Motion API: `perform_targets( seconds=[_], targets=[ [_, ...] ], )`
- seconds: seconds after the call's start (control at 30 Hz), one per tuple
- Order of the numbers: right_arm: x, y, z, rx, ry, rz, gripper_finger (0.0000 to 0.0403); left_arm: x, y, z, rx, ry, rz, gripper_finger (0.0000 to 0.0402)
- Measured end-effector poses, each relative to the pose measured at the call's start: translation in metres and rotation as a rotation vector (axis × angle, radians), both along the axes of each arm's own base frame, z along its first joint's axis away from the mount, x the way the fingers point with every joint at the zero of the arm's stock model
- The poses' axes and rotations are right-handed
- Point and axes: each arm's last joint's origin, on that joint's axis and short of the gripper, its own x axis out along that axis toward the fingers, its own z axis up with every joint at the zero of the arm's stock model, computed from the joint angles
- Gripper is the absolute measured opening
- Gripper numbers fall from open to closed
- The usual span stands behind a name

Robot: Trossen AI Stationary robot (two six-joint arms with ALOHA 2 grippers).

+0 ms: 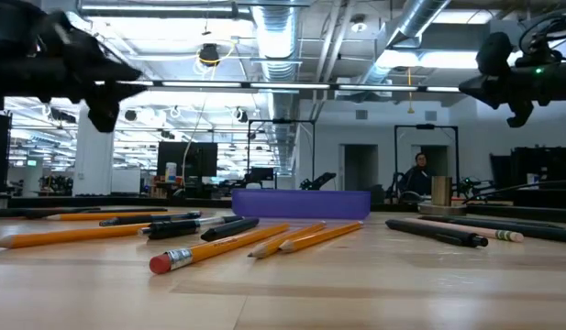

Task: Pick & place school supplies into a supply box
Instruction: Put the black pen into the the purple supply box

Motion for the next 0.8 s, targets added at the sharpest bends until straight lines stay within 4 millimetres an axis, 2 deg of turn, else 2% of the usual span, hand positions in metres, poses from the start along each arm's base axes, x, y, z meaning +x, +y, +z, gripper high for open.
perform_targets(
  seconds=[0.1, 0.3, 0.43, 0.57, 0.7, 0.8],
  targets=[
    [0.001, 0.001, 0.001, -0.018, 0.007, 0.050, 0.0000, 0.003, -0.007, 0.001, -0.030, -0.009, -0.135, 0.0105],
    [0.005, 0.008, 0.007, -0.154, 0.064, 0.268, 0.0000, 0.007, -0.017, 0.005, 0.033, -0.045, -0.195, 0.0105],
    [0.007, 0.012, 0.013, -0.175, 0.092, 0.400, 0.0000, 0.009, -0.020, 0.006, 0.052, -0.060, -0.169, 0.0105],
    [0.010, 0.016, 0.026, -0.128, 0.134, 0.508, 0.0000, 0.009, -0.018, 0.007, 0.030, -0.063, -0.106, 0.0105],
    [0.020, 0.018, 0.041, -0.096, 0.185, 0.593, 0.0000, 0.008, -0.018, 0.015, 0.043, -0.066, -0.070, 0.0105],
    [0.035, 0.016, 0.047, -0.049, 0.239, 0.662, 0.0000, 0.007, -0.016, 0.023, 0.051, -0.006, -0.005, 0.0105]
  ],
)
